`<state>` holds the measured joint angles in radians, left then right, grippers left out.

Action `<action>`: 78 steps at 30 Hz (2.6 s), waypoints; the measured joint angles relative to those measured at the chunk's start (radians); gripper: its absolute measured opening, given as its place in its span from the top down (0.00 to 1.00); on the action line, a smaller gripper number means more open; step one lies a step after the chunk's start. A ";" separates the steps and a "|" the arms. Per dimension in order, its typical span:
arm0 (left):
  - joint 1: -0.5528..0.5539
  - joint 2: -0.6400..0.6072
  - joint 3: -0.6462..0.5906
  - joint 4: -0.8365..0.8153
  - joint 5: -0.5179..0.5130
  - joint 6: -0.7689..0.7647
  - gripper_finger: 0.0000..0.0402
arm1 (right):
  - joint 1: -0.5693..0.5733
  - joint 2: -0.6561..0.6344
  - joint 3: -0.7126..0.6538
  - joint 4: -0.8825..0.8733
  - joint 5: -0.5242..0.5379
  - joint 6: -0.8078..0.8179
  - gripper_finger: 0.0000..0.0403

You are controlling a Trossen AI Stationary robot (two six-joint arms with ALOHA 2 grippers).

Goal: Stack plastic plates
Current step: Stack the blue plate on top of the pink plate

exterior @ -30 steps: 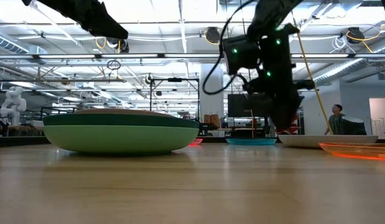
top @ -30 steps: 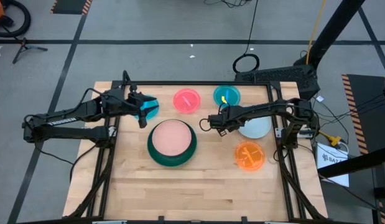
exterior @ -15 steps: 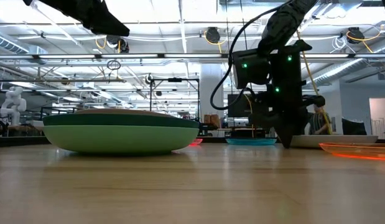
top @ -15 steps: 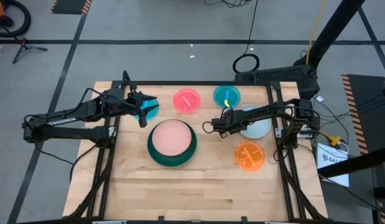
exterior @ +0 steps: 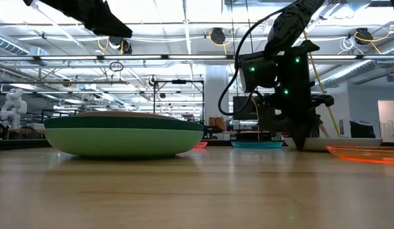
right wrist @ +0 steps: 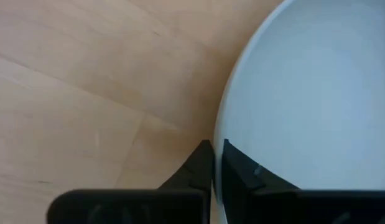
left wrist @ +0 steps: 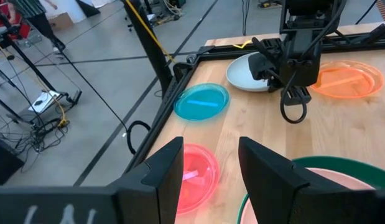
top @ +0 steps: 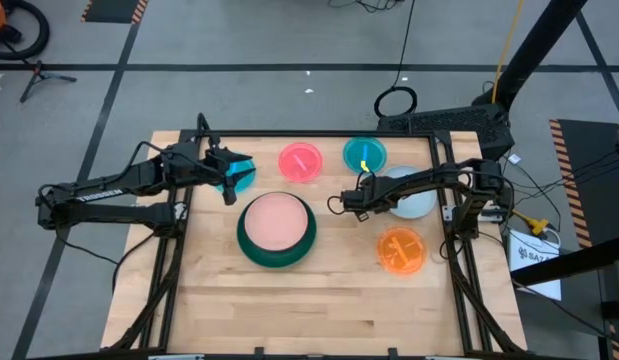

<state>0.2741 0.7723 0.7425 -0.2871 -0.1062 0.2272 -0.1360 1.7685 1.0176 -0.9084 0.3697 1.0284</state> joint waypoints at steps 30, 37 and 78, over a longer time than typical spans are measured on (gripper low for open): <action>0.000 0.000 0.000 -0.001 0.000 -0.005 0.60 | 0.196 0.001 0.455 -0.264 -0.001 -0.180 0.99; 0.000 0.000 0.000 -0.001 0.000 -0.008 0.60 | 0.243 0.001 0.481 -0.036 0.000 -0.496 0.99; -0.002 0.000 0.001 0.000 0.000 -0.025 0.60 | 0.308 0.142 0.482 0.584 -0.216 -1.258 0.97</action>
<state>0.2718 0.7720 0.7433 -0.2867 -0.1062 0.2026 0.1722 1.9102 1.4994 -0.3244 0.1533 -0.2299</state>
